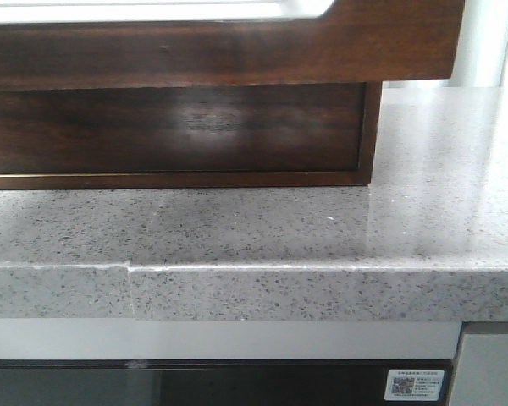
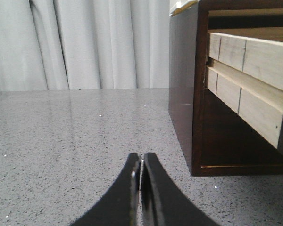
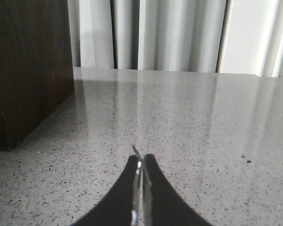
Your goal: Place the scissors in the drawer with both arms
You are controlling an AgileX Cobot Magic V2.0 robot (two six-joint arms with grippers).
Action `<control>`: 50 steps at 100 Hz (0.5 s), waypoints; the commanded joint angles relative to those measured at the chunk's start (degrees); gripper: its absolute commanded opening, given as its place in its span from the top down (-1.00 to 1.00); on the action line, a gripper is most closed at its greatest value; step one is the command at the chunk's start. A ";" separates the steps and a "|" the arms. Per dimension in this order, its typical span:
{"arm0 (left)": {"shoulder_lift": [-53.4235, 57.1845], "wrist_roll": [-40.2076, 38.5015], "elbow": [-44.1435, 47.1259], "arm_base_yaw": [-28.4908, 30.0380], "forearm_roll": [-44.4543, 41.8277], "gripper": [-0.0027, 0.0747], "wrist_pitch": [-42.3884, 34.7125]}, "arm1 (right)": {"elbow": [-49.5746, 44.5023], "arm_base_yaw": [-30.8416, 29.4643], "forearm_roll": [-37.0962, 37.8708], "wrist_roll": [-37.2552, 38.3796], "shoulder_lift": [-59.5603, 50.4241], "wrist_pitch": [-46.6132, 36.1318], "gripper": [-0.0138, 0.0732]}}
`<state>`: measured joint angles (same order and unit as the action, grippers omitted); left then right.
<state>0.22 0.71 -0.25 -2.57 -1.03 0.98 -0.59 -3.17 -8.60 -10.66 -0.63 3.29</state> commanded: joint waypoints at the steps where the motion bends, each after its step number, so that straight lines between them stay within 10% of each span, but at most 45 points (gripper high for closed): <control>1: 1.77 -0.71 2.07 -0.52 0.23 0.98 -4.55 | -0.86 -0.06 2.38 1.93 -1.15 -5.02 0.84; 13: 1.77 -0.71 2.07 -0.52 0.23 0.98 -4.55 | -0.86 -0.06 12.83 11.69 -1.15 -5.08 0.84; 50: 1.77 -0.71 2.07 -0.52 0.23 0.98 -4.55 | -0.86 -0.06 12.95 11.84 -1.15 -6.02 0.84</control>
<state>0.22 0.71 -0.25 -2.57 -1.03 0.98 -0.59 -3.17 3.70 0.87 -0.63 2.11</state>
